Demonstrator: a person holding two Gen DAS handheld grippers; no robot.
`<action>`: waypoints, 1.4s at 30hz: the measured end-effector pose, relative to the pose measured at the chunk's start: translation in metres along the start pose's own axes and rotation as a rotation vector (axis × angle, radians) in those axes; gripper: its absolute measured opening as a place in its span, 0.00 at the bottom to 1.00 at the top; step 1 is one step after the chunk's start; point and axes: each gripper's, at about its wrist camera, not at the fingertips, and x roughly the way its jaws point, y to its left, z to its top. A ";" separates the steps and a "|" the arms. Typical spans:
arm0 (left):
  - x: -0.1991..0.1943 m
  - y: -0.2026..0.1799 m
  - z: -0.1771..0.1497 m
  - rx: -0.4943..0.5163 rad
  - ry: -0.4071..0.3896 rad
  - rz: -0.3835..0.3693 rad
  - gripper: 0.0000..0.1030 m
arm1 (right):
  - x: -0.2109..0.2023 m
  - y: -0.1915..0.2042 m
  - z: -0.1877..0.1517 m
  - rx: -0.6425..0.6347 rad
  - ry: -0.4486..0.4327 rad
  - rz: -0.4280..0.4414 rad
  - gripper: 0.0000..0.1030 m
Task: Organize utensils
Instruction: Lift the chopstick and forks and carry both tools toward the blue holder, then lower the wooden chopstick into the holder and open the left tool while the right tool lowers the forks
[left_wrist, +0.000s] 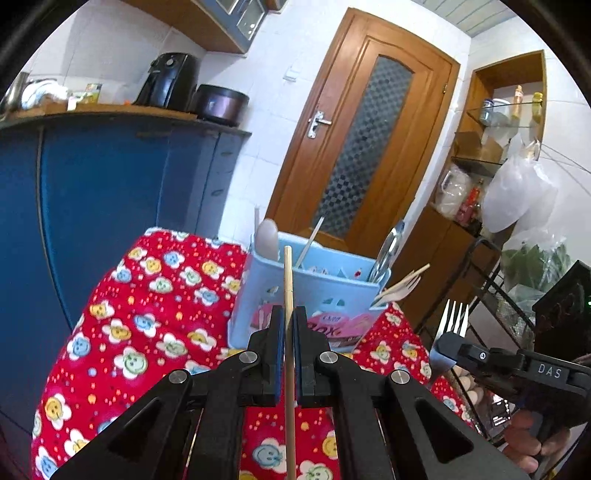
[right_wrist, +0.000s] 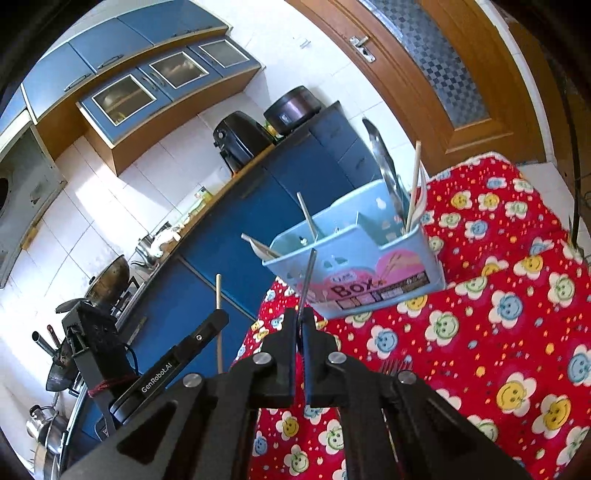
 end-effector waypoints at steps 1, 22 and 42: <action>0.001 -0.002 0.003 0.004 -0.005 -0.001 0.04 | -0.001 0.001 0.003 -0.006 -0.006 -0.003 0.04; 0.029 -0.036 0.089 0.069 -0.244 0.007 0.04 | -0.005 0.017 0.071 -0.108 -0.112 -0.054 0.04; 0.090 -0.045 0.124 0.096 -0.392 0.049 0.04 | 0.027 0.018 0.146 -0.167 -0.228 -0.108 0.04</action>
